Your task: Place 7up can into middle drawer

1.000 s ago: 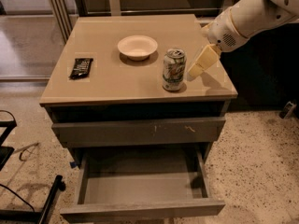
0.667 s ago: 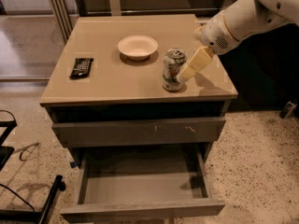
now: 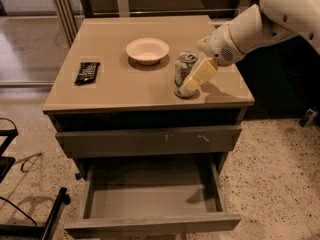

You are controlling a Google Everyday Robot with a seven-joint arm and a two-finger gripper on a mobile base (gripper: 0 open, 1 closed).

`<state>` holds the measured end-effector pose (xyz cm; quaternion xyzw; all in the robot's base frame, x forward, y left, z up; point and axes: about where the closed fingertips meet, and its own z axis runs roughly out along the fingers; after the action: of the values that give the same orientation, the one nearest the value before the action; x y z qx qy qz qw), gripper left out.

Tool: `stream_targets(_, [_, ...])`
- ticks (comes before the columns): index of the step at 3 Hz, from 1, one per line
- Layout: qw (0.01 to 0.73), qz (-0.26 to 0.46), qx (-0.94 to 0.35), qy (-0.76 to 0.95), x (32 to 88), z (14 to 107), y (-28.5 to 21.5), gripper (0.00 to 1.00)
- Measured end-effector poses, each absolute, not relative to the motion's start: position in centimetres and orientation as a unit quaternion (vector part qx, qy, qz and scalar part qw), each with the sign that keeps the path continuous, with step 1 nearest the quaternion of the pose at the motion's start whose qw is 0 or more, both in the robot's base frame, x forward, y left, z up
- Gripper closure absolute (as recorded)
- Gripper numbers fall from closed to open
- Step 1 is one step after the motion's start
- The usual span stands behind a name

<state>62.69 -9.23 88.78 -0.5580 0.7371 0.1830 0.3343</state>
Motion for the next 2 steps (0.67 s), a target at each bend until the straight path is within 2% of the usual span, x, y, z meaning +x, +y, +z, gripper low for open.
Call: stream_targets(2, [0.352, 0.188, -0.556, 0.729, 63.82, 87.3, -8.1, 0.0])
